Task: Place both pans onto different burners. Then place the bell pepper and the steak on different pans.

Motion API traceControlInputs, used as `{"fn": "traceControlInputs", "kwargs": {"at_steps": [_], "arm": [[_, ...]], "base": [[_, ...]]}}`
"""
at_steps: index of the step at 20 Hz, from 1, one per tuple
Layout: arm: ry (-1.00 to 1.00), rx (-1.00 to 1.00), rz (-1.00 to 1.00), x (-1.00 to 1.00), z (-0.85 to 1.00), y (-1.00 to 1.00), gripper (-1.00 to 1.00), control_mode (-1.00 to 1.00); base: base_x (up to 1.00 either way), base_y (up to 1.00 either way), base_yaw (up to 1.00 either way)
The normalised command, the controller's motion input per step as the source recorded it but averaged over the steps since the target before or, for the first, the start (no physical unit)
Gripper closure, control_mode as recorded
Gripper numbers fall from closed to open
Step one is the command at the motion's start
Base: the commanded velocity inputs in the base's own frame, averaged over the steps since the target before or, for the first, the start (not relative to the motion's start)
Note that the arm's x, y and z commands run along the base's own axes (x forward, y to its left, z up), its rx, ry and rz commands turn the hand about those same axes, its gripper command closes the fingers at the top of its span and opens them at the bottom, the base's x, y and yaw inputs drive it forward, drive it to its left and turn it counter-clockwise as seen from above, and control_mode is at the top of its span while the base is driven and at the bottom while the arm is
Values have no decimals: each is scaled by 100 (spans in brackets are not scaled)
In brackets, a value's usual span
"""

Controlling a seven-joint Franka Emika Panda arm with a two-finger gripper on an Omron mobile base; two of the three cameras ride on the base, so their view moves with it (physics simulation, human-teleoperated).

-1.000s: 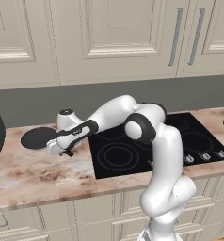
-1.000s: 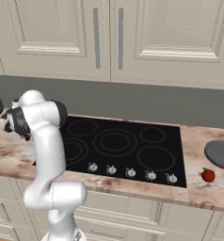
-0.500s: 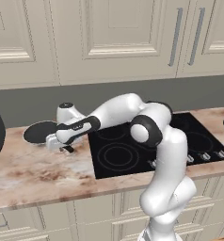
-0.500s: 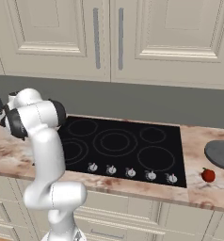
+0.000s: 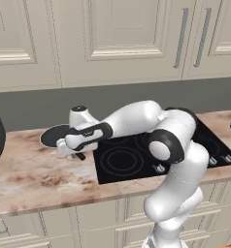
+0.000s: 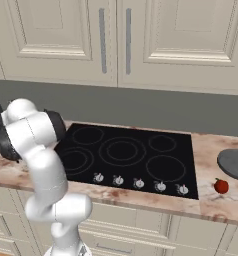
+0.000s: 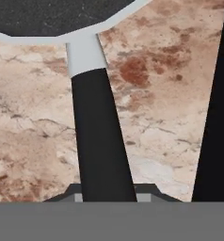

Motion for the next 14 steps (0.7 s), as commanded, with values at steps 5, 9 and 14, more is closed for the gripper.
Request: {"fn": "traceControlInputs", "kwargs": {"at_steps": [5, 9, 14], "arm": [[0, 6, -19, -68, 15, -52, 100, -100], [0, 3, -19, -50, 24, -47, 100, -100], [0, 3, -15, -44, 32, -55, 100, -100]], "base": [[0, 0, 0], [0, 0, 0], [0, 0, 0]]}}
